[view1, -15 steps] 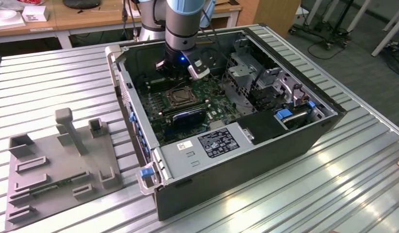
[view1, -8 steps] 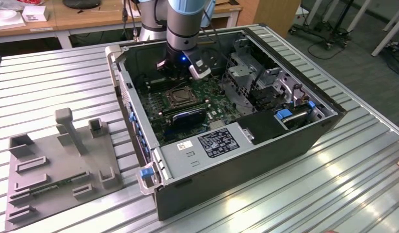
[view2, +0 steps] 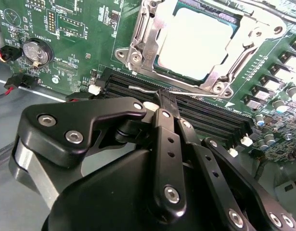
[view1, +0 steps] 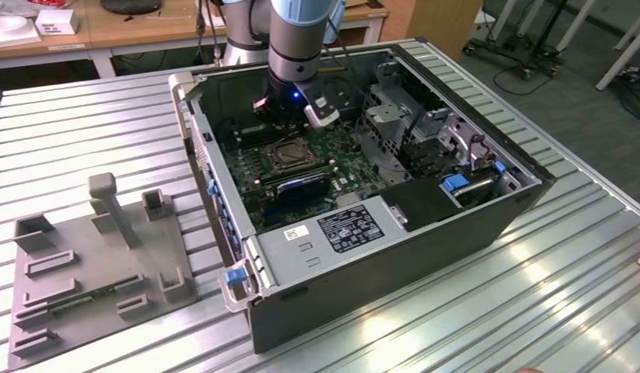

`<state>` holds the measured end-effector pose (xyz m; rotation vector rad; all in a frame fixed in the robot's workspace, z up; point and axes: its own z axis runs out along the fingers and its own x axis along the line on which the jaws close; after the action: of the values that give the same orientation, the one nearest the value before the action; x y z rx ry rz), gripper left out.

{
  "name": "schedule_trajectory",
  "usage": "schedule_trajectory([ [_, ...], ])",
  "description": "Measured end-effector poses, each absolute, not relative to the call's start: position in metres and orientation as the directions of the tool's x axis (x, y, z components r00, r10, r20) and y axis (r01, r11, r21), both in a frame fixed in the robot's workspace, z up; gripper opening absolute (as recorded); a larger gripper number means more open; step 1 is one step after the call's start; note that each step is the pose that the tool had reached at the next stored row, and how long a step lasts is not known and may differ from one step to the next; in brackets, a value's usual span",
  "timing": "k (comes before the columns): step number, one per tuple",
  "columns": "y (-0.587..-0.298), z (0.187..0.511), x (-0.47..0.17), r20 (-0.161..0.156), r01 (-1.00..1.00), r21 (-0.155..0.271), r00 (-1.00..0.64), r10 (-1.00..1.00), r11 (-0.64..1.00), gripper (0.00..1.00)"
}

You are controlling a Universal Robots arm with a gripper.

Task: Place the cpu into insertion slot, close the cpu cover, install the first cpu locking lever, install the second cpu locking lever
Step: 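Install the first cpu locking lever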

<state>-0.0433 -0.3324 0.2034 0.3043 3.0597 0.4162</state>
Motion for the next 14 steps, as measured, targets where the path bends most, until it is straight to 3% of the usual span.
schedule_trajectory([
  [14, -0.3289, 0.2029, -0.0432, -0.012, 0.188, 0.266, -0.98, 0.199, 0.945, 0.1],
])
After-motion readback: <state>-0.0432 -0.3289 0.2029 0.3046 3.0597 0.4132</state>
